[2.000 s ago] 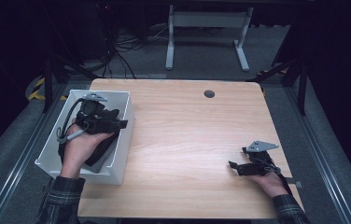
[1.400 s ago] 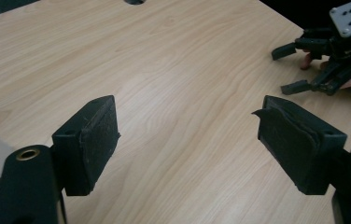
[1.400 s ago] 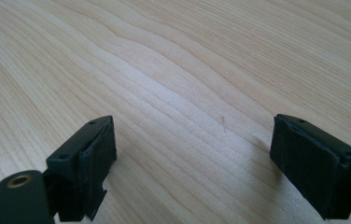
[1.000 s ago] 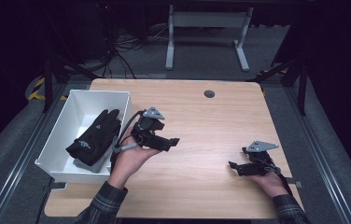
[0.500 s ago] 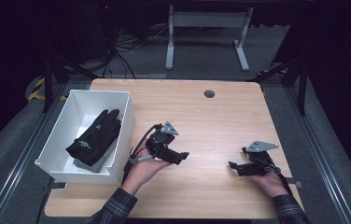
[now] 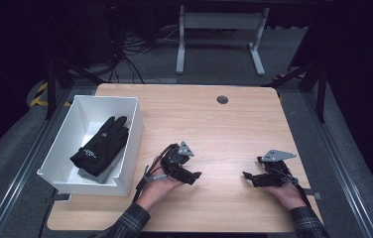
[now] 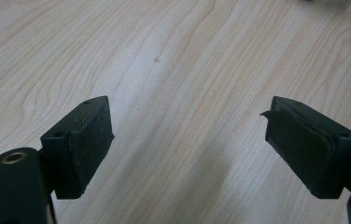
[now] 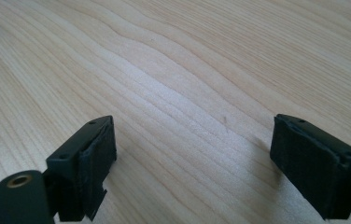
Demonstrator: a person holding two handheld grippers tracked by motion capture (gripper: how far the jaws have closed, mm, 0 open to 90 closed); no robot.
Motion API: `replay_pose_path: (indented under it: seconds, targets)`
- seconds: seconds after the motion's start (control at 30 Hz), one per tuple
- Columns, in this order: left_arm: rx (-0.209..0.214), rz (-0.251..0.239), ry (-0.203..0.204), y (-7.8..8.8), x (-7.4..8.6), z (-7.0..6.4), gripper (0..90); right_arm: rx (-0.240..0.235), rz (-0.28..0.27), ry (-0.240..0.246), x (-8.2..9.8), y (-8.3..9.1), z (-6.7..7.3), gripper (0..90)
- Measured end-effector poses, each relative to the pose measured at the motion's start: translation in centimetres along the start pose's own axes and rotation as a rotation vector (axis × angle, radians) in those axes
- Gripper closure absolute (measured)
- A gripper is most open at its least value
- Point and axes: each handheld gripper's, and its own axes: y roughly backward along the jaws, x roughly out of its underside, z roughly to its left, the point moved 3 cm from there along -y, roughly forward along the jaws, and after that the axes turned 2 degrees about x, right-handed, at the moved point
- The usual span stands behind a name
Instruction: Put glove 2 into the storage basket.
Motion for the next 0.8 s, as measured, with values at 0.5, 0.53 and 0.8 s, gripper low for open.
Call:
replay_pose_path:
  seconds: [0.5, 0.53, 0.8]
  targets:
    - [-0.034, 0.026, -0.055, -2.2, 1.8, -0.4, 3.8, -0.002, 0.000, 0.002, 0.0, 0.0, 0.0, 14.8]
    - [-0.029, 0.017, -0.060, -2.3, 1.9, -0.5, 1.7, -0.002, 0.000, 0.002, 0.0, 0.0, 0.0, 14.8]
    - [-0.020, -0.007, -0.072, -2.4, 2.1, -0.6, 0.2, -0.002, 0.000, 0.002, 0.0, 0.0, 0.0, 14.8]
